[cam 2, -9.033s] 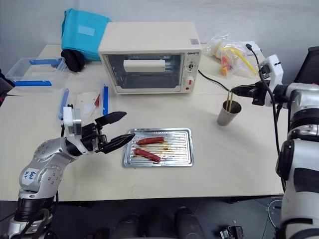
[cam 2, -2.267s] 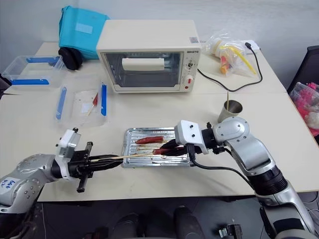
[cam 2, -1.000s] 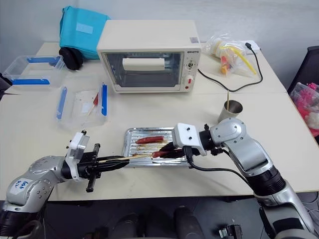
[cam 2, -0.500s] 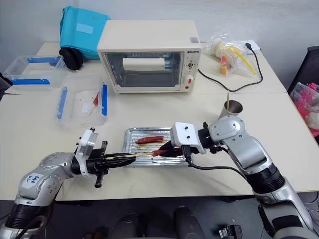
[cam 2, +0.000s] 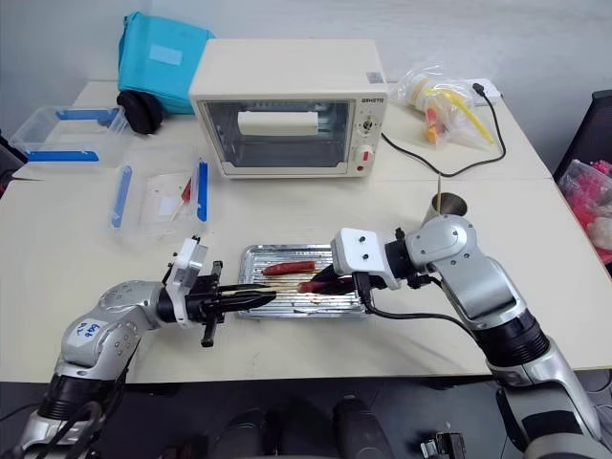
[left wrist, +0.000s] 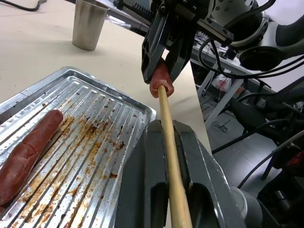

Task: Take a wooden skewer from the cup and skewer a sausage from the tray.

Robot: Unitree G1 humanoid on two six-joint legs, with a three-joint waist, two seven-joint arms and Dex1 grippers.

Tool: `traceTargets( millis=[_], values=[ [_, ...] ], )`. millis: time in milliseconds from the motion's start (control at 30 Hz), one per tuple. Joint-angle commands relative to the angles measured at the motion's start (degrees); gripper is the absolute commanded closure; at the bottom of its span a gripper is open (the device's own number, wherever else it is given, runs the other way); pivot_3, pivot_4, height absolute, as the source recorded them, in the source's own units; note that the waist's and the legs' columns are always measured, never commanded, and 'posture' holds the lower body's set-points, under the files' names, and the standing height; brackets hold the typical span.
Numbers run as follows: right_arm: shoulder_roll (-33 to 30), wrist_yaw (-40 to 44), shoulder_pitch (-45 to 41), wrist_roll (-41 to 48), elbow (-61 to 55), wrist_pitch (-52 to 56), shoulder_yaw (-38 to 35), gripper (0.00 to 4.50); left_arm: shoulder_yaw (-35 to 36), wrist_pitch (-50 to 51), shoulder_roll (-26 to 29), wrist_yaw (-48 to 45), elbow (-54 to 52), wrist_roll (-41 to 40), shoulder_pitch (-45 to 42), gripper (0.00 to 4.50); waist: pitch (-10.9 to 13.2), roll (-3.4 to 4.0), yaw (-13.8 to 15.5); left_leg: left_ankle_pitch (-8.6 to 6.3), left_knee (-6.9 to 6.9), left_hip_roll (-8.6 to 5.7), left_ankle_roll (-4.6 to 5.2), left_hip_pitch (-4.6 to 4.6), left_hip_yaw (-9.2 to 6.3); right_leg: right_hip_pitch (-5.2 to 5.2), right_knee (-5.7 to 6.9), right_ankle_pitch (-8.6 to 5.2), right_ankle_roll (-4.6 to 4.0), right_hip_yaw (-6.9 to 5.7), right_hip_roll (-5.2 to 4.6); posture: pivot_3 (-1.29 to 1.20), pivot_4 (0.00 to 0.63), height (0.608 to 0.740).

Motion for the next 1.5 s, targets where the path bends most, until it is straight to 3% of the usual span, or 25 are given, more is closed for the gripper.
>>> traceTargets(
  millis=[33,367,500,733,800,900,1033,1100,1267,1500],
  values=[
    [3.59,1.33,-1.46,2.94,-3.89,-0.99,3.13,4.00,-4.79,-0.34,-3.75,0.17,-3.36,-0.70,-3.09,4.50,0.00,0.00,0.01,0.00,0.02,0.00,0.00,-0.01,0.00,0.00,0.01,0.00,0.00,0.00,0.00,0.00,0.150,0.740],
    [-0.14,2.83,1.62,3.52,-2.69,-0.49,-0.80,4.00,0.86,-1.63,-1.39,-0.50,-2.57,-0.79,-1.50,4.50,0.00,0.00,0.01,0.00,0.03,0.01,0.00,-0.01,-0.02,0.00,0.03,0.00,0.00,0.00,0.00,0.00,0.150,0.740],
    [-3.23,3.87,3.88,5.26,-1.31,-0.63,-4.21,3.02,4.90,-2.88,1.20,-1.05,-2.74,-1.29,1.28,4.50,0.00,0.00,0.06,-0.01,0.04,0.01,0.01,-0.01,-0.03,0.03,0.02,0.00,0.00,-0.02,-0.01,0.00,0.150,0.740],
    [-7.27,3.05,9.53,9.49,-0.71,-3.54,-11.70,0.57,15.97,-5.40,5.29,0.11,-5.55,-4.23,10.07,4.50,0.00,0.00,-0.06,-0.02,-0.03,0.03,0.03,-0.01,-0.06,0.04,-0.02,0.00,0.00,-0.01,-0.01,0.00,0.150,0.740],
    [-6.93,1.84,12.42,11.96,-0.81,-4.27,-15.57,0.04,21.21,-5.09,4.71,2.82,-8.03,-6.82,14.11,4.50,0.00,0.00,-0.07,-0.02,-0.06,0.05,0.03,0.00,-0.06,0.05,-0.04,0.00,0.00,-0.01,0.01,0.00,0.150,0.740],
    [-3.09,0.70,17.71,18.61,-1.29,-7.69,-22.21,0.04,29.47,-4.84,1.39,10.40,-11.48,-11.27,19.15,4.50,-0.01,-0.01,0.08,-0.03,-0.12,0.04,0.05,0.00,-0.09,0.08,-0.12,0.00,0.00,-0.02,-0.02,0.00,0.150,0.740],
    [4.18,-11.27,22.64,27.43,-5.46,-3.41,-29.68,0.04,36.90,-7.82,-6.16,24.55,-15.21,-13.34,21.73,4.50,-0.02,-0.04,0.42,-0.05,-0.11,0.01,0.07,0.02,-0.14,0.17,-0.12,0.01,0.02,-0.05,-0.06,0.00,0.150,0.740],
    [8.37,-14.97,25.26,26.78,-8.26,-7.77,-30.78,0.04,39.60,-10.51,-10.81,34.43,-15.67,-11.77,20.17,4.50,-0.04,-0.06,0.82,-0.06,-0.03,0.01,0.09,0.03,-0.17,0.22,-0.12,0.03,0.05,-0.06,-0.05,0.00,0.150,0.740],
    [15.90,-24.02,26.99,22.31,-12.41,-14.48,-29.14,0.04,36.18,-13.43,-12.80,47.26,-12.83,-4.08,12.38,4.50,-0.10,-0.17,1.73,-0.06,0.08,-0.03,0.09,0.03,-0.17,0.24,-0.10,0.06,0.11,-0.04,0.04,0.00,0.150,0.740],
    [14.31,-23.37,24.79,21.49,-11.61,-17.07,-26.60,0.04,30.54,-13.86,-9.39,54.87,5.48,5.20,-3.73,4.50,-0.16,-0.25,2.16,-0.06,0.15,-0.06,0.09,0.03,-0.08,0.18,-0.06,0.07,0.13,-0.18,0.09,0.00,0.150,0.740]
  ],
)
